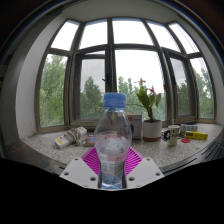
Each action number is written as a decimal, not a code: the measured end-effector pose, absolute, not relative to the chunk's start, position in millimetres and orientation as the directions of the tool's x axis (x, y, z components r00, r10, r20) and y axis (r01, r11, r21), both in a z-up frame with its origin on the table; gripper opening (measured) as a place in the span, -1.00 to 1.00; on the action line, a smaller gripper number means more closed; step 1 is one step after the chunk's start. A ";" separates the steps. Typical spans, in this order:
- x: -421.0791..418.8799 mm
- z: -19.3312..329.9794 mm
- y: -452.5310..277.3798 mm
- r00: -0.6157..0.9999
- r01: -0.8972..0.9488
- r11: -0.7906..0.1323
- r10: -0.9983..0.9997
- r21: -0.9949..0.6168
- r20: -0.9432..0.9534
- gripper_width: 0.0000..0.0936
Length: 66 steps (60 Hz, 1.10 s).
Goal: Pour water
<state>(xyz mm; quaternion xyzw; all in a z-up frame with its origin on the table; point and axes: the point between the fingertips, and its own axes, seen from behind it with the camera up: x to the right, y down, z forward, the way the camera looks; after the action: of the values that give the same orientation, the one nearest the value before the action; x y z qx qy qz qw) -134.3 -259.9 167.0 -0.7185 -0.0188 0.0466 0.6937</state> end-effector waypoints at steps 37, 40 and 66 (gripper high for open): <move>68.4 434.0 -60.2 -0.369 -0.915 -0.352 0.541 0.195 -0.756 -0.43; 95.1 411.9 -31.2 -0.458 -0.882 -0.360 0.500 0.304 -0.735 -0.43; 177.1 278.2 71.9 -0.756 -0.655 -0.327 0.262 0.681 -0.600 -0.43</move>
<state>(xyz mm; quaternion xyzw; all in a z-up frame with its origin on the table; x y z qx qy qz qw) 177.1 71.9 278.2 -0.1955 0.5025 0.7908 0.2898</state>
